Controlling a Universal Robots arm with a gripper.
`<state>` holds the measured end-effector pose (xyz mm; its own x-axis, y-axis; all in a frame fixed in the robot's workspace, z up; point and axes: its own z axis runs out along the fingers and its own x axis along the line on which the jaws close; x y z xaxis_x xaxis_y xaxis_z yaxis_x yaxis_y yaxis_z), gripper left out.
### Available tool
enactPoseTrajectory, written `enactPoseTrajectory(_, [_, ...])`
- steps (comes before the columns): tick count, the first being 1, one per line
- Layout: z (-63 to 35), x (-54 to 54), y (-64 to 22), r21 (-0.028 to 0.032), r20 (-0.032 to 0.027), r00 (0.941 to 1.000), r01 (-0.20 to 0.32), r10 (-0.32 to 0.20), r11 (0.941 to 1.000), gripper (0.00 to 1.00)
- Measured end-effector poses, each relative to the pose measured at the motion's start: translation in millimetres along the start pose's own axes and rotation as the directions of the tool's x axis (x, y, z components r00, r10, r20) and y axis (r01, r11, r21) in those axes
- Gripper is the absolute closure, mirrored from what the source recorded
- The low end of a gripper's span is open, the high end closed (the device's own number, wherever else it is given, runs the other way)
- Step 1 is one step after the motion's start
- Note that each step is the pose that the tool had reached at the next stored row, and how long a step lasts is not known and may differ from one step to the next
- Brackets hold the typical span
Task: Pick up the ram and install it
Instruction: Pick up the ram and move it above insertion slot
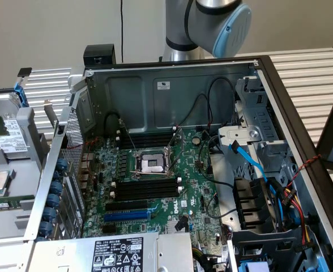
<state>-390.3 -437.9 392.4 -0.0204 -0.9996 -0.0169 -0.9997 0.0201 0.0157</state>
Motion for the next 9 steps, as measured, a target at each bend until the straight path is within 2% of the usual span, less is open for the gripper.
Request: enactPoseTrajectory(9, [-9.7,1.9,-40.9,-0.0001,0.0006,1.0,0.0,0.0,1.0,0.88])
